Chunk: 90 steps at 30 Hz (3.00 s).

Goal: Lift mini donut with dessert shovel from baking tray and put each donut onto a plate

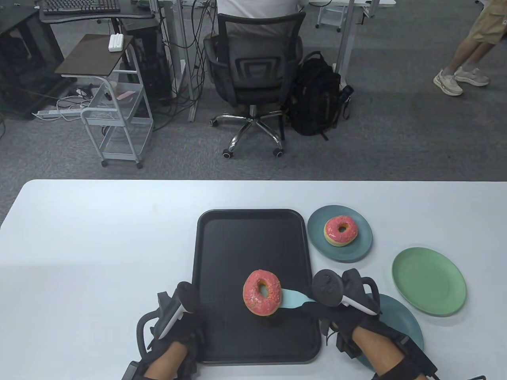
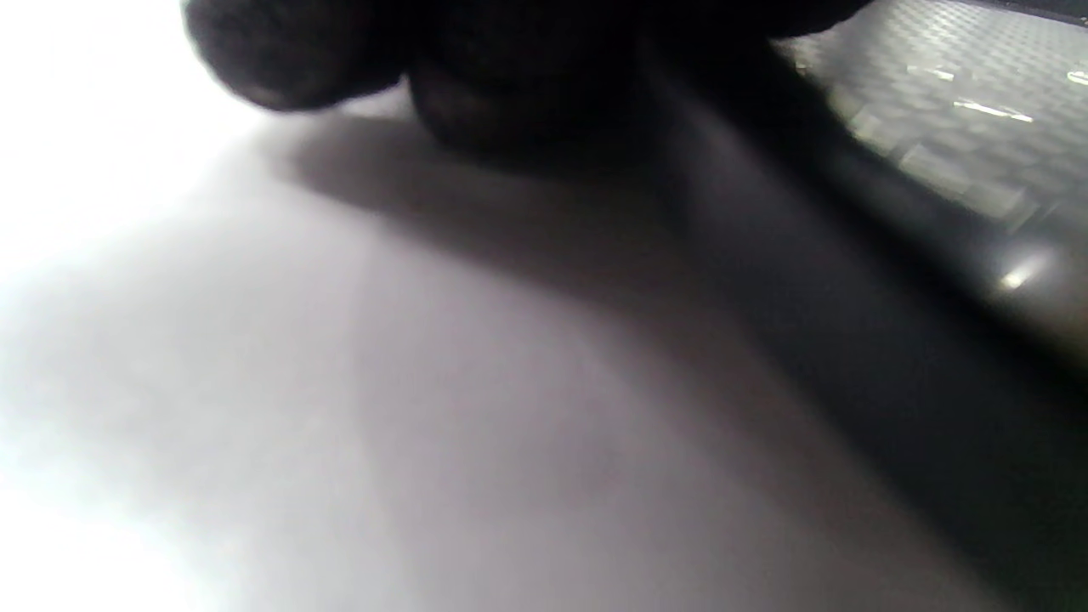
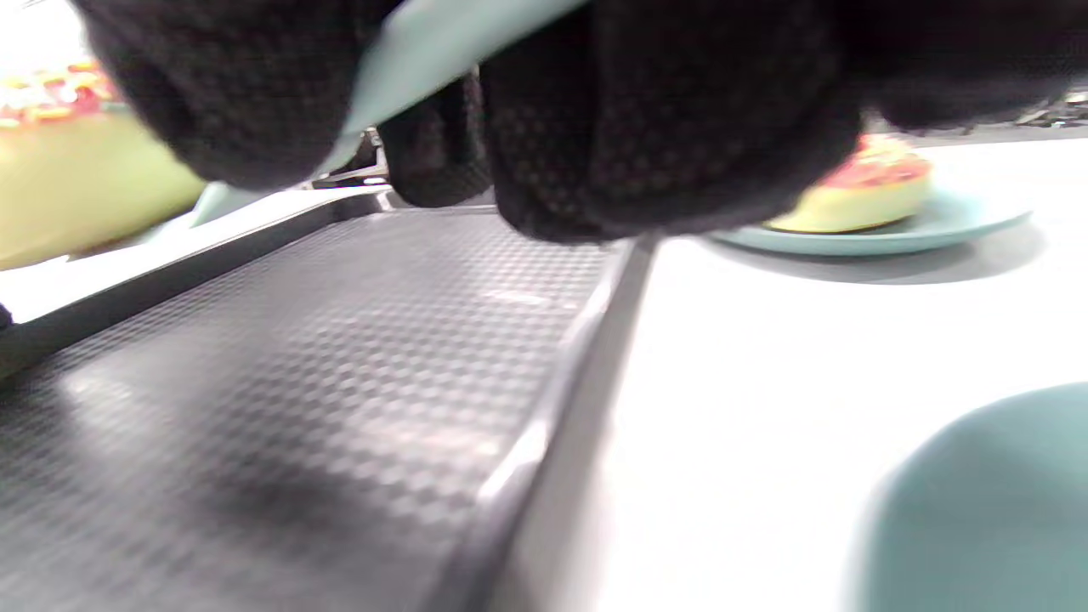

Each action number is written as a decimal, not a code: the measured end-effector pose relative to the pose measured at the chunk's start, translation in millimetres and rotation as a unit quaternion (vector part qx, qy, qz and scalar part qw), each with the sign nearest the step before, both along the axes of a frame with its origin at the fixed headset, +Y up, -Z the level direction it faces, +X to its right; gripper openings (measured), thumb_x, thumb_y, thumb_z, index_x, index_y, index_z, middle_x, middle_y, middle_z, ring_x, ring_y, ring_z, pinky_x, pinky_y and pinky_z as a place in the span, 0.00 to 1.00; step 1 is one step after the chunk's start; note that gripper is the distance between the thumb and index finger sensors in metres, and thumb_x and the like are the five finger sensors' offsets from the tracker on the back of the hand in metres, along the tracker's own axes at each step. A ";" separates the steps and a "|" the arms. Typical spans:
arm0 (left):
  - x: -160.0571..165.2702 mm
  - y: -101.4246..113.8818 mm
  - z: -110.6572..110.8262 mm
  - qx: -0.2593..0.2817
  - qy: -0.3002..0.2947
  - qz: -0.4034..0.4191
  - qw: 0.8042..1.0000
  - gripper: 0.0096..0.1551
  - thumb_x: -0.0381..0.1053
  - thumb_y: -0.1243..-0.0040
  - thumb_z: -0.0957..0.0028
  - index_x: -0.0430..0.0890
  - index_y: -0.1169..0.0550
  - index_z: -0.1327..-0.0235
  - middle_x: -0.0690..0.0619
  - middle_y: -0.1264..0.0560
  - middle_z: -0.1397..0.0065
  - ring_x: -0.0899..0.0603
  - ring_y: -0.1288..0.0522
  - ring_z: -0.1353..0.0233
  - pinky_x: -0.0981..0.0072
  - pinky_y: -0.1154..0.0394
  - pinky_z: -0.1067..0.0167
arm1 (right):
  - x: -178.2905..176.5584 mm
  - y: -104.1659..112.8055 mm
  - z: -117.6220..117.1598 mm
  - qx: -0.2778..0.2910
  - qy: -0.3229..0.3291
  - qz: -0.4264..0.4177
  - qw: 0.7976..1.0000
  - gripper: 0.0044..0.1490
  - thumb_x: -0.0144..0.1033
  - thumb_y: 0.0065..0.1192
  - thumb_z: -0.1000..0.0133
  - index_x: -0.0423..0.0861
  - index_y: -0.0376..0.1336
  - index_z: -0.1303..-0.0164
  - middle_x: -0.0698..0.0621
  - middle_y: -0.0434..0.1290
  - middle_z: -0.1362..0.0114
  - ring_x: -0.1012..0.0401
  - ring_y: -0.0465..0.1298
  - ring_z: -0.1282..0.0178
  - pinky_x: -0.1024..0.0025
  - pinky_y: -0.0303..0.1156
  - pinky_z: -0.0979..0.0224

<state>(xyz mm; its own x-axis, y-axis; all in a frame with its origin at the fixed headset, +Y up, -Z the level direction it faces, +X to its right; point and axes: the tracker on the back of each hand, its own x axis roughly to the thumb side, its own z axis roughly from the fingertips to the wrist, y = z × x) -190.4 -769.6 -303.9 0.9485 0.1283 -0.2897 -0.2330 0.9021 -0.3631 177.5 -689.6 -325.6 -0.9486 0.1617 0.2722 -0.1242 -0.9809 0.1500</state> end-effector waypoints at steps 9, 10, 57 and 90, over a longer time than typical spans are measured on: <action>0.0 0.1 0.0 0.001 0.000 -0.003 1.000 0.33 0.62 0.47 0.44 0.44 0.34 0.32 0.53 0.24 0.48 0.52 0.16 0.62 0.62 0.16 0.61 | 89.2 2.8 6.1 -0.004 -0.084 -0.010 0.996 0.36 0.55 0.72 0.58 0.49 0.72 0.41 0.41 0.85 0.57 0.50 0.82 0.71 0.54 0.82 0.66; 0.1 0.1 0.0 0.001 0.000 -0.003 1.000 0.33 0.62 0.47 0.44 0.44 0.34 0.32 0.53 0.24 0.48 0.52 0.16 0.62 0.62 0.16 0.61 | 99.4 2.9 7.2 -0.007 -0.093 -0.016 0.996 0.36 0.55 0.73 0.58 0.49 0.72 0.41 0.41 0.85 0.57 0.50 0.82 0.71 0.53 0.82 0.65; 0.0 -0.3 -0.2 0.001 0.001 -0.003 1.000 0.33 0.62 0.47 0.44 0.45 0.34 0.32 0.53 0.24 0.48 0.52 0.16 0.62 0.62 0.16 0.61 | 219.3 -20.8 18.9 -0.057 -0.182 0.041 0.981 0.31 0.48 0.82 0.65 0.54 0.79 0.50 0.45 0.85 0.53 0.47 0.81 0.58 0.48 0.77 0.47; 0.2 -0.3 -0.1 0.001 0.001 -0.003 1.000 0.33 0.62 0.47 0.44 0.45 0.34 0.32 0.53 0.24 0.48 0.52 0.16 0.62 0.62 0.16 0.61 | 219.9 -11.9 22.3 0.077 -0.221 0.032 0.972 0.30 0.46 0.78 0.60 0.54 0.77 0.45 0.45 0.83 0.48 0.48 0.81 0.54 0.48 0.77 0.45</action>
